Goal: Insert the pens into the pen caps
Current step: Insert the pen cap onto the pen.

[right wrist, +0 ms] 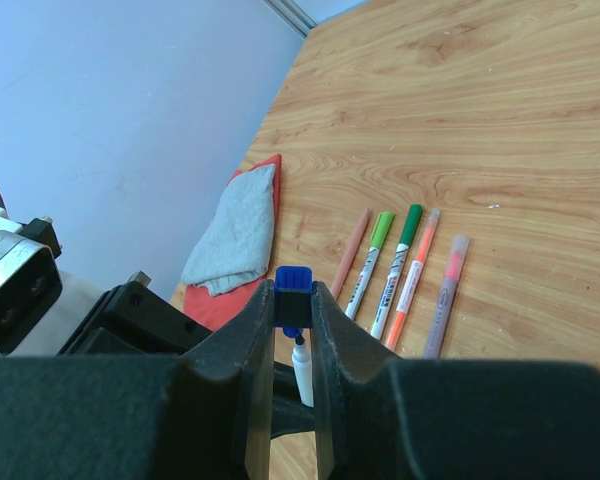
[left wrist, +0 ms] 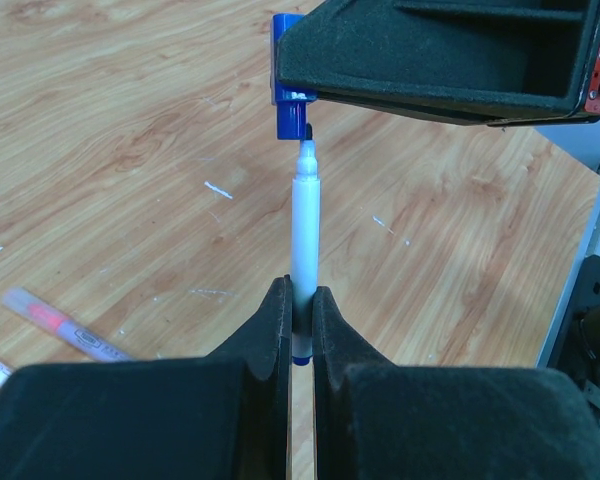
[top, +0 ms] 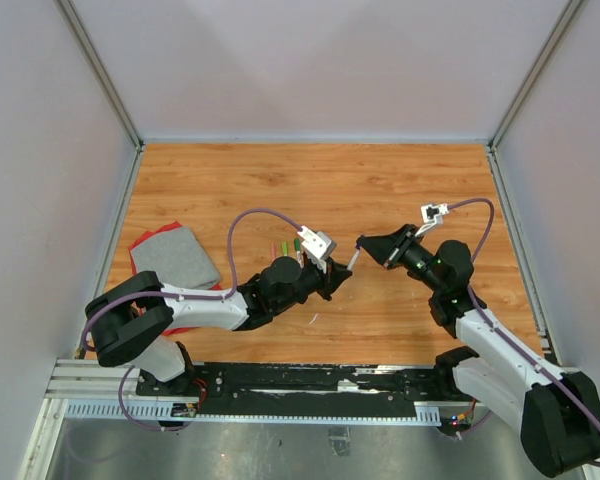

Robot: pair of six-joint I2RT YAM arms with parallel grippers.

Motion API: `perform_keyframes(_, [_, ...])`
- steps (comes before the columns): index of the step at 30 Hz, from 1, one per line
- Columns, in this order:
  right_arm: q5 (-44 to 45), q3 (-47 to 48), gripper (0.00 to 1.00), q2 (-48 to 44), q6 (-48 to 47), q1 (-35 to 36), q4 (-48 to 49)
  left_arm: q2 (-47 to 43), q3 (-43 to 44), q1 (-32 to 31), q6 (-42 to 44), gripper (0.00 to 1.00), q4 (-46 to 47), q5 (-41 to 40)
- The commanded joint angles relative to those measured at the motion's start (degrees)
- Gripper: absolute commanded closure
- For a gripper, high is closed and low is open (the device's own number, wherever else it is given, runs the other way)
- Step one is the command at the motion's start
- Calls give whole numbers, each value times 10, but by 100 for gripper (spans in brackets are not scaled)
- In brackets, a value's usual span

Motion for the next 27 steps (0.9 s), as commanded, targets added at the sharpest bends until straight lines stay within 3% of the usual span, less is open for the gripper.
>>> perform_keyframes(1, [6,16,100,-20,-19,10,-19,2,-1,-6,11,99,26,-4])
perform_keyframes(27, [40,10,99,-39,-10,10,-23,2,-1,-5,14,100,25,-4])
